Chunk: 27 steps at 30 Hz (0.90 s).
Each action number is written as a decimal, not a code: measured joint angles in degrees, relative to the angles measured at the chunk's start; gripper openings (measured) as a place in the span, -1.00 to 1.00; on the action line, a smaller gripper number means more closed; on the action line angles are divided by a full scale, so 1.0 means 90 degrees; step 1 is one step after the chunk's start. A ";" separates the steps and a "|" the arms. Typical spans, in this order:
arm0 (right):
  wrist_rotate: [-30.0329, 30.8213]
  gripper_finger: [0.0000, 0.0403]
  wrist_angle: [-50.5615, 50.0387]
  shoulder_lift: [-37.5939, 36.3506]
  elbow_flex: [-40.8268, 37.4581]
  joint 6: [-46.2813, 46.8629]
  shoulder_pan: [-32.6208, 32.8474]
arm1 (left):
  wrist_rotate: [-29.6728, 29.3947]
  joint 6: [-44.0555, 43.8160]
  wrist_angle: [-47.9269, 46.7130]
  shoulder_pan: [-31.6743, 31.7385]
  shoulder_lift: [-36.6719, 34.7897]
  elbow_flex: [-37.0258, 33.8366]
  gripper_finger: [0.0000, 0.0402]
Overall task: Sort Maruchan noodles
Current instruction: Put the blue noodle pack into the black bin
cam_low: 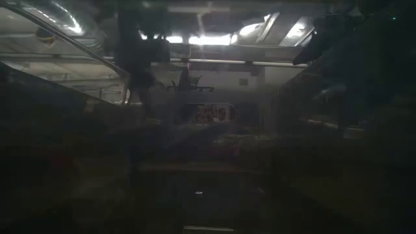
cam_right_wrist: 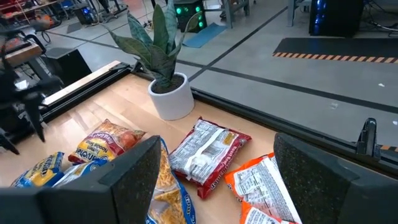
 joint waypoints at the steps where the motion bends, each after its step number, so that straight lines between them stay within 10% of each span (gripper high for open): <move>1: 0.0000 0.49 -0.0002 0.0002 0.0000 0.0000 0.0000 | 0.0109 0.0062 0.0180 0.0051 0.0058 -0.0080 -0.16; 27: -0.0005 0.49 0.0005 0.0001 0.0000 0.0170 0.0000 | 0.1953 0.1308 0.0451 0.0488 0.1571 -0.0417 -0.33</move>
